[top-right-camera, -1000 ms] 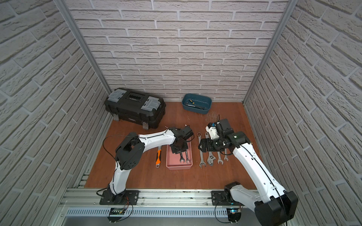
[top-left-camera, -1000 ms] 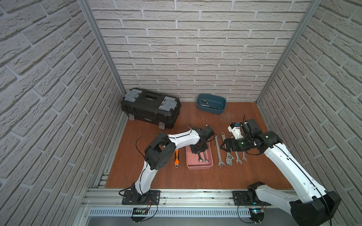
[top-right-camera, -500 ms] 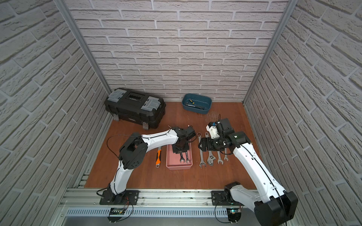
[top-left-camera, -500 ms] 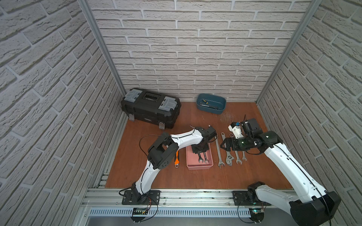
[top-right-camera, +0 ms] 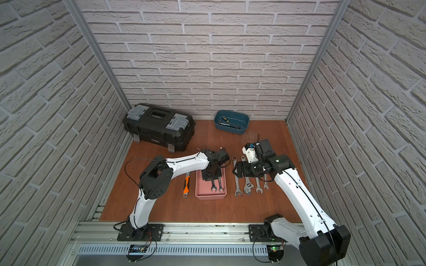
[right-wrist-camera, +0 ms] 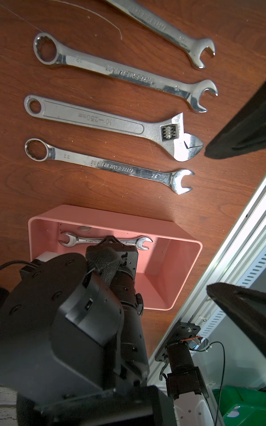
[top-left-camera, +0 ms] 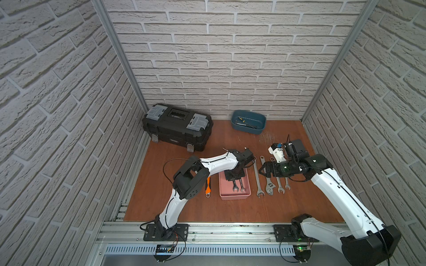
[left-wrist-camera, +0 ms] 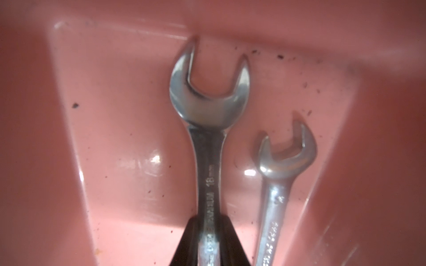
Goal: Take out the wrench from the storage box
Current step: Pick up the wrench from the storage box, then place the wrench at the center of the board.
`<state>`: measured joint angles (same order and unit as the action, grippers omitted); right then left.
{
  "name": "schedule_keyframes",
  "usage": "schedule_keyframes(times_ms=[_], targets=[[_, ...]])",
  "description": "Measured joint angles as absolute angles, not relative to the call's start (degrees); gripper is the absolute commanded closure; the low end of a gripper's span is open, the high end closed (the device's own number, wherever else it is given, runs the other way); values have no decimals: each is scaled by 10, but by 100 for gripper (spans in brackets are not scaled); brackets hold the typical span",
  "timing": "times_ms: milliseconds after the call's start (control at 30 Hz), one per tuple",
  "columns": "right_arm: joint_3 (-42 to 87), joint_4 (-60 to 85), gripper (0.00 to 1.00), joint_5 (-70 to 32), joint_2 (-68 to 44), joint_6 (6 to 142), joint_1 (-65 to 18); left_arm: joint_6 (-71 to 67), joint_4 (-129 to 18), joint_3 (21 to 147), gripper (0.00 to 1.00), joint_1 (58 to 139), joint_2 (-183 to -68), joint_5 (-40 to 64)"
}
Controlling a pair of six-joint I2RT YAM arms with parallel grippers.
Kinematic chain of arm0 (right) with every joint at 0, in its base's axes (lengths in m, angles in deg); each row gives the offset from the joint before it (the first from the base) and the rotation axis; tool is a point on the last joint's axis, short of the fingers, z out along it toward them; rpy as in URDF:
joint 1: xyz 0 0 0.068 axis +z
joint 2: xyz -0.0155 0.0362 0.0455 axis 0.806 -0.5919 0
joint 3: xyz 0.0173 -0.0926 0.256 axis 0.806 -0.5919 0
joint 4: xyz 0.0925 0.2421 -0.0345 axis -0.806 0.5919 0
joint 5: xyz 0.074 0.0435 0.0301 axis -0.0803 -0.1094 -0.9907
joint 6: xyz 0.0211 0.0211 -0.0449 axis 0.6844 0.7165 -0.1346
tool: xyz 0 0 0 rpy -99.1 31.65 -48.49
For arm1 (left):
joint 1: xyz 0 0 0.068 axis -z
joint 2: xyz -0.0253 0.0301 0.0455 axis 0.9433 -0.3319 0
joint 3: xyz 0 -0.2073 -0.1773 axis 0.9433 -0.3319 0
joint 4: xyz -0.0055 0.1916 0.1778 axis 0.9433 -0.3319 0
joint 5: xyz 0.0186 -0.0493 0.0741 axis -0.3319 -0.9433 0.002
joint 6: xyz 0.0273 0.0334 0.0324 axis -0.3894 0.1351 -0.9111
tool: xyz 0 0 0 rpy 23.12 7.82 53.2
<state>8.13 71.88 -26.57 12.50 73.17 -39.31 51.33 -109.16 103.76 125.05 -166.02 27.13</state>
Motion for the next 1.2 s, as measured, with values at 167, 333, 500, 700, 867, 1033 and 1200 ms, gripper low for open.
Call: schedule_keyframes(times_ms=[167, 333, 500, 700, 867, 1033, 1200], targets=[[81, 719, 11, -267, 126, 733, -393, 508, -1108, 1056, 99, 1251, -1657, 285], [81, 719, 12, -270, 131, 734, -394, 500, -1124, 1065, 99, 1254, -1657, 301], [81, 718, 12, -273, 136, 734, -397, 493, -1160, 1073, 99, 1255, -1658, 324], [82, 719, 12, -274, 141, 733, -397, 487, -1194, 1091, 99, 1255, -1656, 337], [82, 720, 12, -273, 145, 733, -398, 484, -1213, 1111, 99, 1255, -1645, 337], [95, 731, 12, -271, 152, 733, -399, 476, -1236, 1129, 99, 1251, -1625, 337], [105, 735, 12, -269, 158, 731, -401, 463, -1269, 1142, 99, 1242, -1594, 334]])
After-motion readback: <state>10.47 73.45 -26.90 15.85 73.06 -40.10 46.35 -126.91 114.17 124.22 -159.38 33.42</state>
